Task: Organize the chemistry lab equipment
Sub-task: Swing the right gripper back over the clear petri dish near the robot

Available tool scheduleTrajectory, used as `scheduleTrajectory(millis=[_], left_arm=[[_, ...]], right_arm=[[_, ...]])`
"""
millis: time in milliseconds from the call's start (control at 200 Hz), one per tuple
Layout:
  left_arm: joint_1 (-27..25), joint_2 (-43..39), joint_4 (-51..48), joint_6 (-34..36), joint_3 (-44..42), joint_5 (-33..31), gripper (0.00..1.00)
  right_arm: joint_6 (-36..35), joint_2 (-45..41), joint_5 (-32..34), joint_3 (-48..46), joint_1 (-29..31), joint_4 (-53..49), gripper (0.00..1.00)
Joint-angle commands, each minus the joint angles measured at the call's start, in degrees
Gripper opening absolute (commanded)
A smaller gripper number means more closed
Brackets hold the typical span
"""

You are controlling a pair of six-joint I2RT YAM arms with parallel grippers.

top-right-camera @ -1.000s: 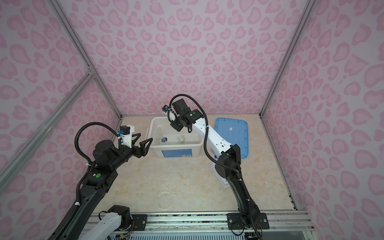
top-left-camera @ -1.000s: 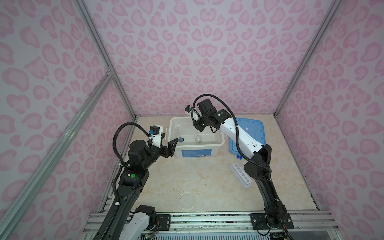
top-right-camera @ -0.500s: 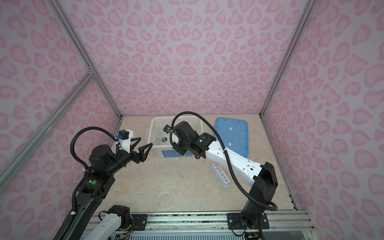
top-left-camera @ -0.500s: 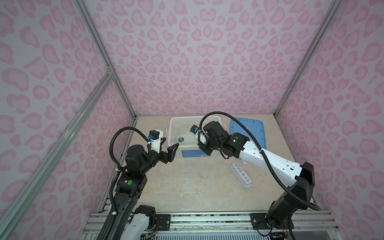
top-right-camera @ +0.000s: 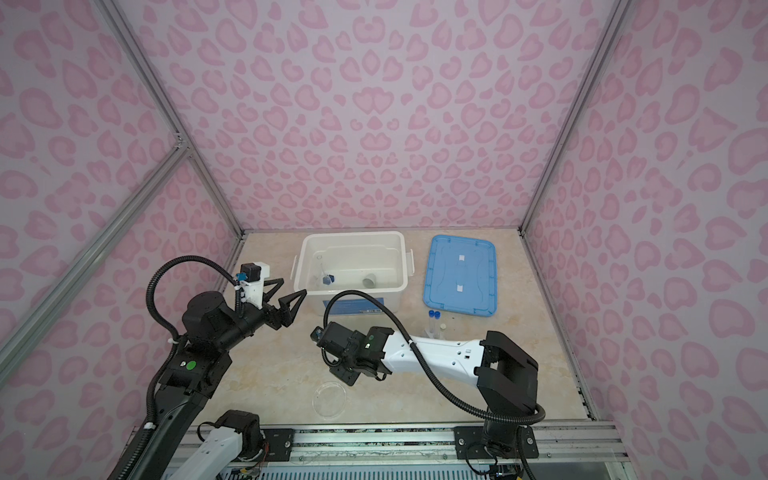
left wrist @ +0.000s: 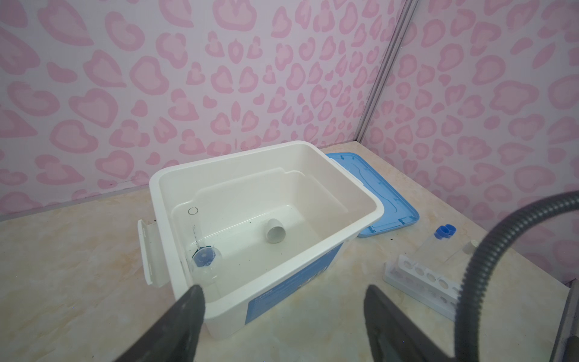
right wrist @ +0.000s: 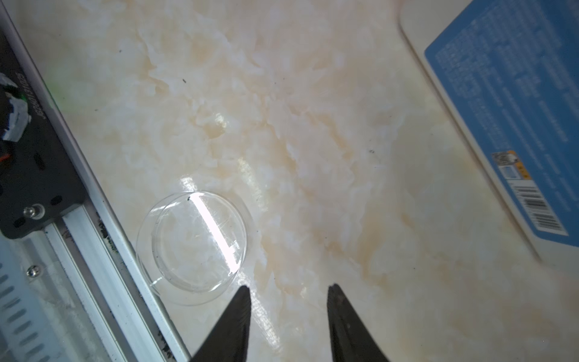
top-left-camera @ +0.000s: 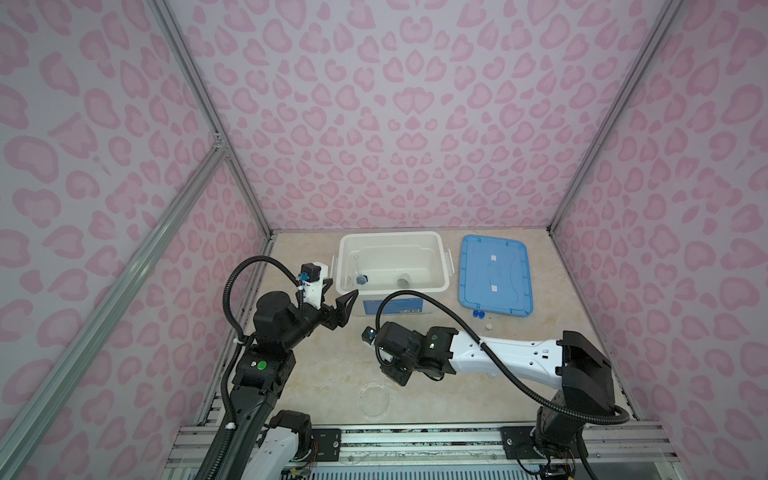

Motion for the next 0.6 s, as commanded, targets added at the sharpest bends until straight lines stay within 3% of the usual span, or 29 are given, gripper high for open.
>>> scheduleTrajectory(millis=[0, 190, 595], left_arm=[[0.05, -0.57, 1.26, 0.63, -0.24, -1.13, 0.81], [0.05, -0.81, 1.15, 0.98, -0.27, -1.71, 0.81], [0.06, -0.36, 1.18, 0.71, -0.18, -1.58, 0.81]], right_arm=[[4.1, 1.52, -1.4, -1.49, 0.29, 2.5, 0.41], [3.71, 4.4, -2.58, -1.87, 0.76, 2.12, 0.33], [4.01, 8.11, -5.68, 0.51, 1.65, 1.1, 0.32]])
